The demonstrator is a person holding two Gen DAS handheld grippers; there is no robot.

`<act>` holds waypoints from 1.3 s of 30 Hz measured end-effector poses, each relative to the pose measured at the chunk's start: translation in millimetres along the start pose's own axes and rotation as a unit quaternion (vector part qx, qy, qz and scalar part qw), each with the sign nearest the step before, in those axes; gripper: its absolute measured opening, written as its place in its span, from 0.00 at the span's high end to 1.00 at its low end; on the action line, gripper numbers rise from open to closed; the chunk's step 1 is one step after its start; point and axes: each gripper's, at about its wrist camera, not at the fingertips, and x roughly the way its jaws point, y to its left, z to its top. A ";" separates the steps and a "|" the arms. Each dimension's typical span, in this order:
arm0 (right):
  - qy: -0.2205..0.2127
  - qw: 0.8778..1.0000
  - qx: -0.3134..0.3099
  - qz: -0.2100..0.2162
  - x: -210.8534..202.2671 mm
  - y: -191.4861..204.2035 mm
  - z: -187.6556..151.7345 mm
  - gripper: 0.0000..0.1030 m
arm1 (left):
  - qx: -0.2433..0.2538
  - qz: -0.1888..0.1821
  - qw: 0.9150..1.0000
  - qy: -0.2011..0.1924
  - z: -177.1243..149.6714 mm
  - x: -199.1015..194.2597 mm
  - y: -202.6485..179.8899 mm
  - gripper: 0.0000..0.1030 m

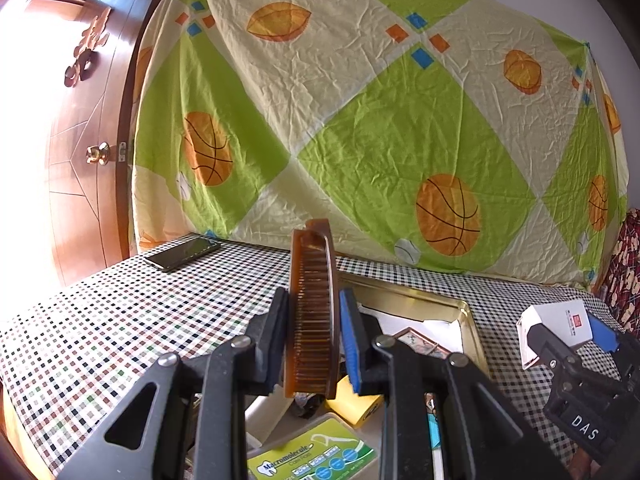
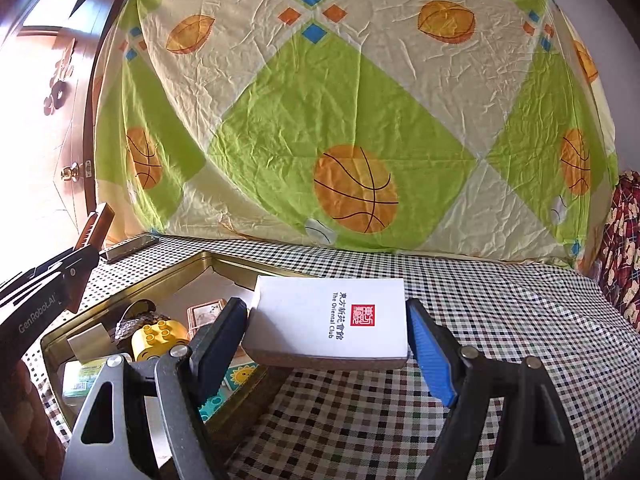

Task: Organize rigid objects
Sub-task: 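Move brown comb over tray with left tool while right tool brings white box over tray, then lower comb into tray and open left tool while right tool lowers white box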

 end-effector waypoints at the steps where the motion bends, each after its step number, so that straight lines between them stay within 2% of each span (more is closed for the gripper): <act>1: -0.001 1.000 -0.002 0.001 -0.1 1.9 0.2 0.22 | 0.000 0.000 1.000 0.000 0.0 0.3 0.6 0.77; 27: -0.020 0.998 -0.035 0.039 -3.0 35.8 3.6 0.22 | -0.003 0.016 1.000 0.009 3.6 5.2 22.2 0.77; 39: -0.011 0.997 -0.041 0.064 3.8 49.0 11.5 0.22 | 0.005 0.010 0.999 0.036 8.0 17.2 30.9 0.77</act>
